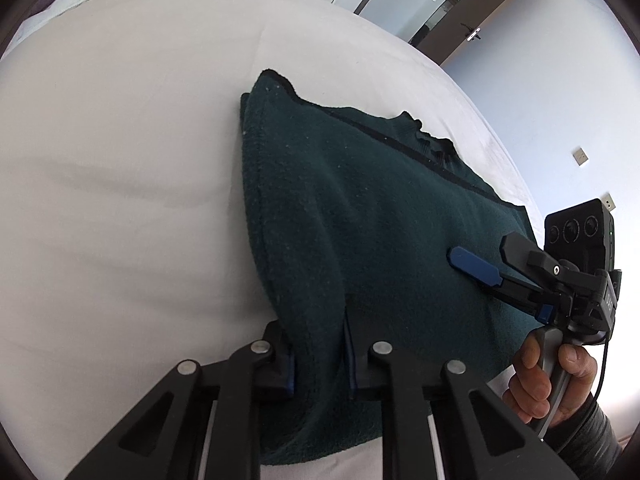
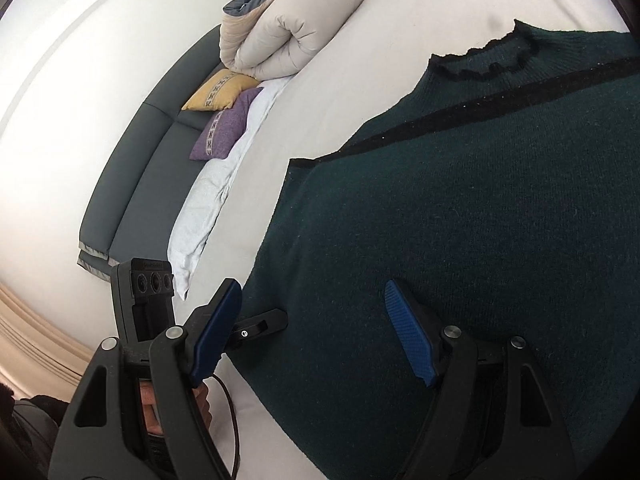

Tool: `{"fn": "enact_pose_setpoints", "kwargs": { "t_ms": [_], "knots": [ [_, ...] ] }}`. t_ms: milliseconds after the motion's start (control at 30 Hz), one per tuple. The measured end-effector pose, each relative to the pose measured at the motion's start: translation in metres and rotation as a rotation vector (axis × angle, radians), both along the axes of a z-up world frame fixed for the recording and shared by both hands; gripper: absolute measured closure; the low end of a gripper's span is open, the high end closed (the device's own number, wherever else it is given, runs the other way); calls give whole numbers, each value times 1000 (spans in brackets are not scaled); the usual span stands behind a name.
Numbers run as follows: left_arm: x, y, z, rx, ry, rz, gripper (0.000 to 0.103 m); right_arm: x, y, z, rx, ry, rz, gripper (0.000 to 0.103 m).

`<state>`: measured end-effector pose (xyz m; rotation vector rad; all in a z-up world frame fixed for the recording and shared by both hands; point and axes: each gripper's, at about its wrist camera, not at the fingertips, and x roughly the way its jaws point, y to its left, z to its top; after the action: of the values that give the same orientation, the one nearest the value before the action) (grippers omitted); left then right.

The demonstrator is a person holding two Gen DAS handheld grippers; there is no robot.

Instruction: Fold small clothes

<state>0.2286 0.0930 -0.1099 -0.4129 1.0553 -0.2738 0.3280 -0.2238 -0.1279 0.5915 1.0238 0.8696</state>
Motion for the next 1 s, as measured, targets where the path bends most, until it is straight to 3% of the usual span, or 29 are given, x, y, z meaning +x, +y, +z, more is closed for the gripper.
{"fn": "enact_pose_setpoints", "kwargs": {
  "t_ms": [233, 367, 567, 733, 800, 867, 967, 1000],
  "knots": [
    [2, -23, 26, 68, -26, -3, 88, 5, -28, 10, 142, 70, -44, 29],
    [7, -64, 60, 131, -63, -55, 88, 4, -62, 23, 239, 65, -57, 29],
    [21, -168, 101, 177, -136, -175, 88, 14, -126, 38, 349, 71, -101, 24],
    [29, -269, 105, 167, -178, -316, 88, 26, -183, 48, 359, 99, -85, 23],
    [28, -303, 100, 176, -178, -364, 88, 31, -215, 44, 409, 120, -81, 17],
    [31, -326, 85, 157, -139, -396, 84, 37, -245, 35, 426, 155, -119, 13],
    [26, -331, 72, 75, -109, -395, 70, 44, -289, 14, 423, 221, -218, 11],
    [22, -326, 75, 52, -118, -394, 61, 45, -299, 9, 426, 232, -234, 11]
  ]
}}
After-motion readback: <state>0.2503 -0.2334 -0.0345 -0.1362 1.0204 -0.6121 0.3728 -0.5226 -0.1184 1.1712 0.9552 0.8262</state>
